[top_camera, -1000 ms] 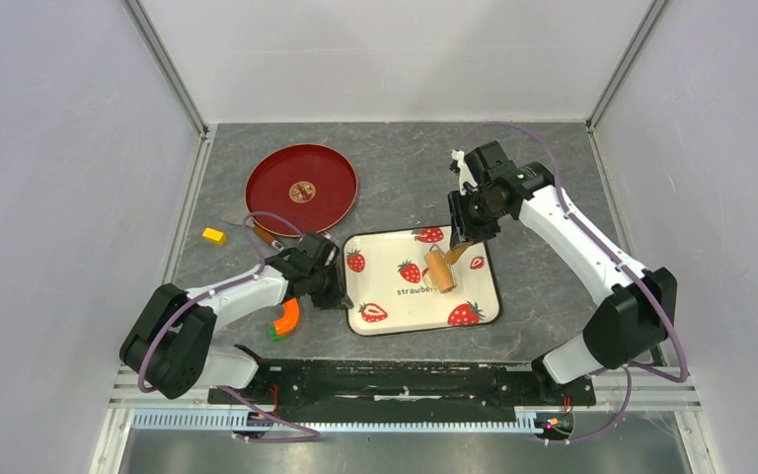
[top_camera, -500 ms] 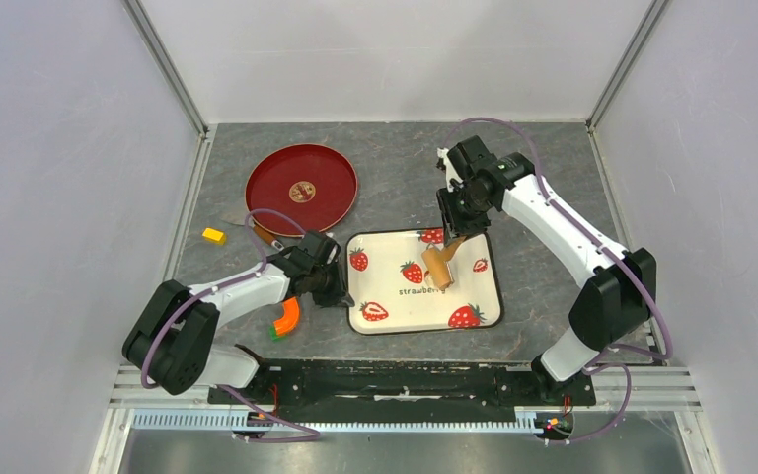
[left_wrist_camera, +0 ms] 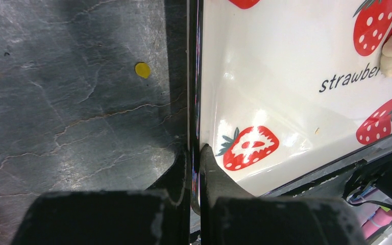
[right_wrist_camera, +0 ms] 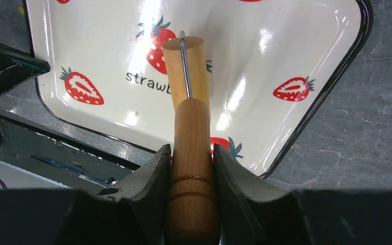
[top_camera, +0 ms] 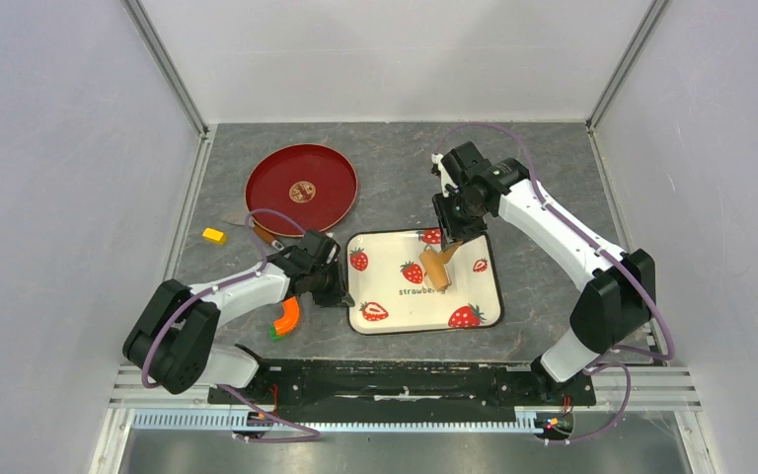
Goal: Roll out the dumpling wrappers from the dough
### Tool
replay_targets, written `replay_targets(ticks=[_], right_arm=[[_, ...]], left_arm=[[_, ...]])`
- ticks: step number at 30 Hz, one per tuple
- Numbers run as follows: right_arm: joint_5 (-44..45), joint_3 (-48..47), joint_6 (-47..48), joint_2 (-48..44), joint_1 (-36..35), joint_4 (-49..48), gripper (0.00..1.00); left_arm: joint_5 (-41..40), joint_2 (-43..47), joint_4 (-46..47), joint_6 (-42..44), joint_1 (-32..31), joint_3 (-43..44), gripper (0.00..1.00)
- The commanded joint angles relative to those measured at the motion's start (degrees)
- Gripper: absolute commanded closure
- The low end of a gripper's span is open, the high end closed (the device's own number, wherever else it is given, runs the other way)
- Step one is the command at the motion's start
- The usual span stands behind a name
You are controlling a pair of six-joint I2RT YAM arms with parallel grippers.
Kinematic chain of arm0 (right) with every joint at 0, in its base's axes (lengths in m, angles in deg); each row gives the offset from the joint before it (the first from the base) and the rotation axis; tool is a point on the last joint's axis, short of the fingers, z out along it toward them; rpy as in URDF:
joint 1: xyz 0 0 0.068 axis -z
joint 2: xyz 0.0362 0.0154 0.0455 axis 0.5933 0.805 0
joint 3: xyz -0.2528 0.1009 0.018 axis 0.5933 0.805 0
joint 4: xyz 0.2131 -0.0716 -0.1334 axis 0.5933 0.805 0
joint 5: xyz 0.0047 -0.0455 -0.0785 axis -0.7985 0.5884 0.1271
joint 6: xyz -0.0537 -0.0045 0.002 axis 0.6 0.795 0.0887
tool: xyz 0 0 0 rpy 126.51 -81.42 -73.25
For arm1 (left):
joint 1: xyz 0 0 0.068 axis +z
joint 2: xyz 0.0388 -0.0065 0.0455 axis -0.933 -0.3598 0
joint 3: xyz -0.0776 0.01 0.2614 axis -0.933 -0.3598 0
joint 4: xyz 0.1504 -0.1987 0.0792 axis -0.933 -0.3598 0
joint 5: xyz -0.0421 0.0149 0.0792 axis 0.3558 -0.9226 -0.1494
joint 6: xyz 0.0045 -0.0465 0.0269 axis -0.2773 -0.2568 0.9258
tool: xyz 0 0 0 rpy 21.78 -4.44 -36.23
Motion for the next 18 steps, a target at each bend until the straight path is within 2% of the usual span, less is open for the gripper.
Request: replay_targets(ticks=[1, 7, 18], right_arm=[[3.18, 2.38, 0.95, 0.58, -0.98, 1.96, 1.00], [7.41, 2.56, 1.04, 1.23, -1.82, 3.41, 1.00], [8.38, 7.06, 0.91, 1.43, -4.00, 1.92, 1.00]], left_arm=[[-3.89, -2.66, -0.99, 2.87, -0.31, -1.06, 0.98], [-3.96, -2.69, -0.99, 2.77, -0.31, -1.09, 0.98], [-3.67, -3.34, -0.64, 2.89, -0.32, -0.96, 0.98]])
